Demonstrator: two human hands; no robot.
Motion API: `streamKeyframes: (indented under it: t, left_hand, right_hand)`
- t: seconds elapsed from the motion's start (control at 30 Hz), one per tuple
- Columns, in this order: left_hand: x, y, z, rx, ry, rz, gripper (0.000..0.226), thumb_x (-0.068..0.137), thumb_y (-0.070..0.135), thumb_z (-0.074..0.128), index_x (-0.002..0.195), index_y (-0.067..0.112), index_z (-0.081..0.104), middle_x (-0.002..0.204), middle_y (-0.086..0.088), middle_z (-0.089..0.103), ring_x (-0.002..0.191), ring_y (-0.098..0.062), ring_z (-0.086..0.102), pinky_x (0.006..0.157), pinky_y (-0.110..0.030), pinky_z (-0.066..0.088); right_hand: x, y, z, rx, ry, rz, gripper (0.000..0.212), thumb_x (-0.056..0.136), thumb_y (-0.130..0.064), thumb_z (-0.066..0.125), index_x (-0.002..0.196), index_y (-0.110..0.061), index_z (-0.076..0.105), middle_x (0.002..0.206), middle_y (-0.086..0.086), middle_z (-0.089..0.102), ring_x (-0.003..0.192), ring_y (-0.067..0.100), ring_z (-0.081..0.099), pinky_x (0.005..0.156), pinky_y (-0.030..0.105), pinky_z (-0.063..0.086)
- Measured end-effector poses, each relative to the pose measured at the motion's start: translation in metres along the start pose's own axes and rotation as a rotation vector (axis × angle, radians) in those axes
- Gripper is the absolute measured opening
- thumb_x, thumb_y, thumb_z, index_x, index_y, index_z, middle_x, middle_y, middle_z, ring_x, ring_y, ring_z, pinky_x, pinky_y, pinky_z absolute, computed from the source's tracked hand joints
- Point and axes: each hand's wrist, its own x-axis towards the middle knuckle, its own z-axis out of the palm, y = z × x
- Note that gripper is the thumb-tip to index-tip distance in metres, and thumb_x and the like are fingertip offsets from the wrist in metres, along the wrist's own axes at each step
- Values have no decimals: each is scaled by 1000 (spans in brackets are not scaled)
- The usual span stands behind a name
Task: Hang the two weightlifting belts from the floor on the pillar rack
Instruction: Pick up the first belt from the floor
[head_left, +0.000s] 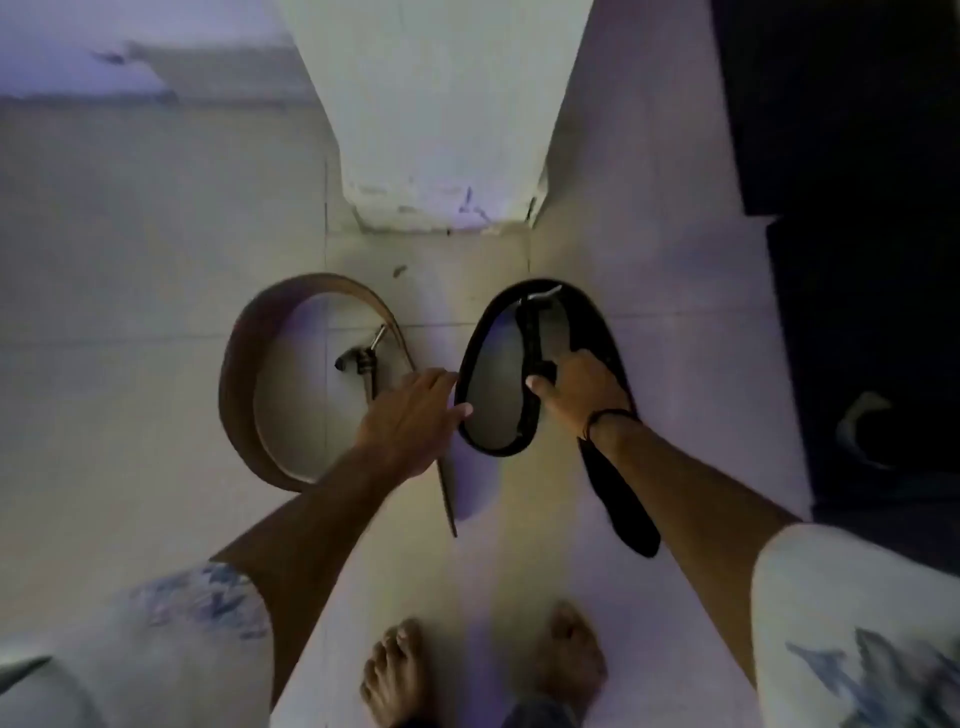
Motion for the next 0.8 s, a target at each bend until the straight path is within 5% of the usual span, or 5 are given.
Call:
streamKeyframes:
  t: [0.1,0.37,0.53,0.7,0.8]
  left_hand:
    - [18,-20,35,-106,26,-10,50,106,41,38,150,19,39,154,-5,46,140,-25,42,107,-43,41]
    - [20,-4,-9,-540,251,-228,44,104,46,43,135,19,60,131,-3,66,119,-22,62,86,-27,42]
    - [7,50,-143,-812,229,-243,77,84,77,47,130,19,64,114,-5,73,108,-25,68,88,-38,54]
    - [-36,105,-304,-1103,427,-234,21,97,41,60,96,23,68,96,-4,72,103,-32,71,91,-49,58]
    - [-94,135,-409,-1239,452,-125,19,101,35,57,109,22,67,105,-3,72,101,-23,69,84,-39,59]
  right_hand:
    - [31,-2,30,137,133,98,36,84,-41,70,92,-6,66,96,15,69,87,36,67,67,38,57]
    - [-6,-48,8,267,307,116,16,81,-20,68,81,-6,63,88,9,64,77,28,64,59,32,48]
    - [-83,-119,-86,225,426,-131,18,78,-21,66,87,-7,61,103,13,59,82,37,60,65,41,49]
    - [-173,-207,-209,185,559,-336,22,72,-18,66,91,-9,61,105,14,58,72,41,62,54,41,49]
    - [-229,-250,-296,293,568,-437,28,78,-31,62,103,-19,62,114,4,55,79,30,64,61,42,56]
